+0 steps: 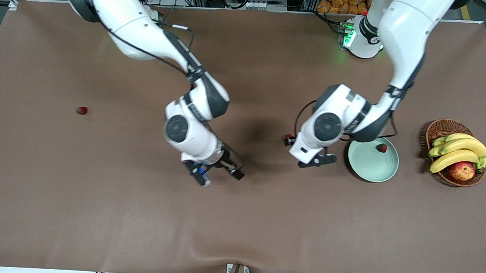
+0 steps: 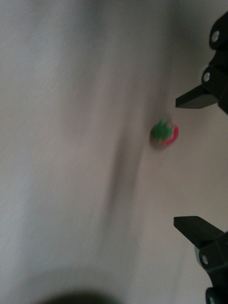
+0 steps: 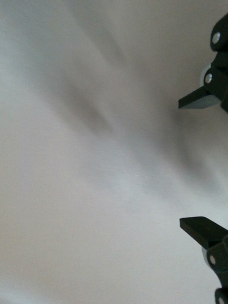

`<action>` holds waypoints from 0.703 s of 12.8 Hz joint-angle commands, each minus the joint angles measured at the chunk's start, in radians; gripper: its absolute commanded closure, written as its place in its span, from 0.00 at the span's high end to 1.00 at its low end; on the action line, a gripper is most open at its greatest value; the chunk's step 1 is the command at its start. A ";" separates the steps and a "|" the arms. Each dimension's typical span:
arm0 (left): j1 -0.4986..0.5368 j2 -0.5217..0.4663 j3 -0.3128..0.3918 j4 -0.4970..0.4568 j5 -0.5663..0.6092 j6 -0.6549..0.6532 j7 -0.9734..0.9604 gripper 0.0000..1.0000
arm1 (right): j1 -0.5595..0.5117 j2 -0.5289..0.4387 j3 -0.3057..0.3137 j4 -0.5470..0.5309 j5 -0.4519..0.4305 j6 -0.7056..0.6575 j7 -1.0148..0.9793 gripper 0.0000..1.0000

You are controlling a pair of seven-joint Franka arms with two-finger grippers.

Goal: Collect all strawberries into plate
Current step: 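Grasp the second strawberry with the left gripper while the right gripper returns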

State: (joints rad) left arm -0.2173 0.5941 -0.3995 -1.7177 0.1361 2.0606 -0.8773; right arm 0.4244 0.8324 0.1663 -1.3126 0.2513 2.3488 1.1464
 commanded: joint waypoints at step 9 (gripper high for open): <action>-0.070 0.102 0.014 -0.037 0.066 0.101 -0.063 0.94 | -0.386 -0.266 0.016 -0.218 -0.138 -0.289 -0.563 1.00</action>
State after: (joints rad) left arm -0.2837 0.7004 -0.3924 -1.7323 0.1555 2.1466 -0.9229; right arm 0.0948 0.6807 0.1636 -1.3840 0.1346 2.0530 0.6939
